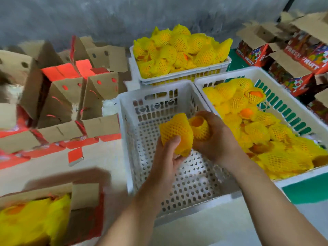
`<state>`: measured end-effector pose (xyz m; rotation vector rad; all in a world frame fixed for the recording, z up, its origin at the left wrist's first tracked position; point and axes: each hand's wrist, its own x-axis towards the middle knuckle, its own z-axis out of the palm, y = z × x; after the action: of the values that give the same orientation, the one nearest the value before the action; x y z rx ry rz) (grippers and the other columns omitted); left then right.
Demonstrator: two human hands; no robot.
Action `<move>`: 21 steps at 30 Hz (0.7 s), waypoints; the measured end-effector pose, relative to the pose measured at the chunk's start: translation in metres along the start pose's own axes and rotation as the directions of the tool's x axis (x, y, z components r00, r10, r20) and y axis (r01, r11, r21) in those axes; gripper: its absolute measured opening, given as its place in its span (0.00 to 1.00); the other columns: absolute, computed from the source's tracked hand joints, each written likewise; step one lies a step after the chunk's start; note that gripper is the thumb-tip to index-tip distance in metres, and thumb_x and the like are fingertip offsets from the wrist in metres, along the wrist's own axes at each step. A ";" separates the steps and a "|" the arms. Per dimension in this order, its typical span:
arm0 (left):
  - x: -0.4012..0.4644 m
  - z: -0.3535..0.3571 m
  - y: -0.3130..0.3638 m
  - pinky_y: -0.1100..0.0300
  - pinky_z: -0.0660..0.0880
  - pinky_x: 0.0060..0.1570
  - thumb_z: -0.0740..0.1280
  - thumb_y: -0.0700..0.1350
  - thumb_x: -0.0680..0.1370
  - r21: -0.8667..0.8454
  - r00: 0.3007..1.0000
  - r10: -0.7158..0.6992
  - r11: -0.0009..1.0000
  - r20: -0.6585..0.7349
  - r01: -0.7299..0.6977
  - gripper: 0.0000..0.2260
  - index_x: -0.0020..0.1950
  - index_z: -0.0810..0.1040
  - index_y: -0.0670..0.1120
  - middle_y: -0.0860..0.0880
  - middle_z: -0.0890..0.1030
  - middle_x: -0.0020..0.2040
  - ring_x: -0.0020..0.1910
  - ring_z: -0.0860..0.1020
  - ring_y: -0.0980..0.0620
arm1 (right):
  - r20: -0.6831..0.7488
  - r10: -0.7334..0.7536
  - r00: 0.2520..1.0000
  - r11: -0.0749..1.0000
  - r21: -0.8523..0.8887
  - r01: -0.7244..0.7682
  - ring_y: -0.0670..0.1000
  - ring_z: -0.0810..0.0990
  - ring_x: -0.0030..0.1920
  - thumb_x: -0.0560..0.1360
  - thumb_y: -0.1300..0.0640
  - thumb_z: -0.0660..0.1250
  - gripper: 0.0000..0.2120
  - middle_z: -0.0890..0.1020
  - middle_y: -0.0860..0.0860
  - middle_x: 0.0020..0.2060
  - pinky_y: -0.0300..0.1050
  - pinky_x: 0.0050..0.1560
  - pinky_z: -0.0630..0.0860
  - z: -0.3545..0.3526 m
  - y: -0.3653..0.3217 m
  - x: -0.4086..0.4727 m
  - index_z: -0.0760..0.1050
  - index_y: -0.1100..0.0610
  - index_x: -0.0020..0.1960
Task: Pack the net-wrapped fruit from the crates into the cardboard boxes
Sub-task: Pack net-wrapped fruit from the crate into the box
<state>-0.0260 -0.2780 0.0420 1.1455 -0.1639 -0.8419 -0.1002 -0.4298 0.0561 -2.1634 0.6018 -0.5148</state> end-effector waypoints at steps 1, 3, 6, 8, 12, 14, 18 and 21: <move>-0.011 -0.025 0.010 0.36 0.74 0.67 0.73 0.52 0.70 -0.035 1.000 -0.007 0.999 -0.030 0.006 0.34 0.75 0.69 0.52 0.43 0.77 0.70 0.66 0.79 0.42 | 0.039 0.002 0.999 1.000 -0.014 -0.001 0.42 0.78 0.52 0.63 0.46 0.82 0.34 0.78 0.42 0.54 0.32 0.48 0.73 0.022 -0.018 -0.006 0.70 0.37 0.65; -0.037 -0.080 0.031 0.38 0.75 0.65 0.73 0.49 0.69 -0.078 0.996 0.020 0.997 -0.090 -0.027 0.35 0.76 0.68 0.51 0.42 0.78 0.70 0.65 0.80 0.41 | 0.112 0.033 0.993 0.999 -0.004 -0.033 0.45 0.80 0.52 0.62 0.47 0.81 0.37 0.79 0.48 0.58 0.35 0.48 0.75 0.070 -0.057 -0.024 0.70 0.42 0.68; -0.084 -0.177 0.061 0.44 0.79 0.54 0.74 0.50 0.68 -0.071 0.987 0.103 0.991 -0.123 -0.113 0.34 0.74 0.70 0.51 0.43 0.80 0.67 0.60 0.81 0.43 | 0.210 0.020 0.978 0.989 0.141 -0.051 0.45 0.82 0.50 0.62 0.51 0.77 0.33 0.81 0.48 0.55 0.44 0.48 0.79 0.151 -0.125 -0.055 0.70 0.41 0.64; -0.117 -0.247 0.081 0.46 0.80 0.53 0.74 0.50 0.69 -0.044 0.986 0.111 0.992 -0.127 -0.117 0.29 0.71 0.73 0.53 0.46 0.82 0.64 0.58 0.82 0.45 | 0.219 -0.011 0.976 0.976 0.215 -0.037 0.39 0.82 0.48 0.64 0.58 0.79 0.30 0.81 0.45 0.52 0.36 0.46 0.78 0.208 -0.163 -0.077 0.72 0.41 0.61; -0.170 -0.362 0.125 0.49 0.81 0.52 0.73 0.48 0.74 0.069 0.983 0.039 0.997 -0.179 -0.027 0.26 0.72 0.74 0.53 0.45 0.81 0.66 0.61 0.82 0.46 | 0.324 0.065 0.944 0.969 0.205 -0.137 0.42 0.81 0.52 0.66 0.57 0.81 0.31 0.81 0.47 0.53 0.34 0.49 0.76 0.311 -0.225 -0.112 0.72 0.40 0.63; -0.185 -0.396 0.137 0.48 0.80 0.55 0.72 0.49 0.77 0.093 0.964 -0.027 0.994 -0.263 0.053 0.25 0.73 0.73 0.50 0.43 0.79 0.69 0.63 0.81 0.47 | 0.353 0.120 0.928 0.951 0.227 -0.209 0.33 0.80 0.47 0.67 0.58 0.81 0.29 0.80 0.42 0.46 0.25 0.42 0.72 0.342 -0.245 -0.123 0.72 0.39 0.60; -0.196 -0.426 0.150 0.48 0.81 0.55 0.67 0.55 0.80 -0.179 0.938 -0.133 0.981 -0.320 0.078 0.24 0.74 0.72 0.49 0.44 0.80 0.68 0.66 0.79 0.44 | 0.434 0.273 0.859 0.854 0.300 -0.424 0.46 0.84 0.50 0.70 0.56 0.80 0.25 0.84 0.46 0.49 0.40 0.49 0.80 0.379 -0.262 -0.130 0.74 0.44 0.62; -0.193 -0.446 0.150 0.47 0.80 0.56 0.67 0.60 0.80 0.155 0.891 -0.078 0.974 -0.447 0.163 0.18 0.68 0.70 0.58 0.53 0.79 0.62 0.60 0.79 0.50 | 0.382 0.403 0.831 0.784 0.325 -0.529 0.45 0.84 0.48 0.71 0.49 0.79 0.19 0.84 0.46 0.47 0.35 0.42 0.80 0.388 -0.259 -0.126 0.76 0.44 0.58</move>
<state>0.1475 0.2003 0.0313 1.5102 0.2093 -0.6644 0.0731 0.0191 0.0150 -1.5536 0.7574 -0.0298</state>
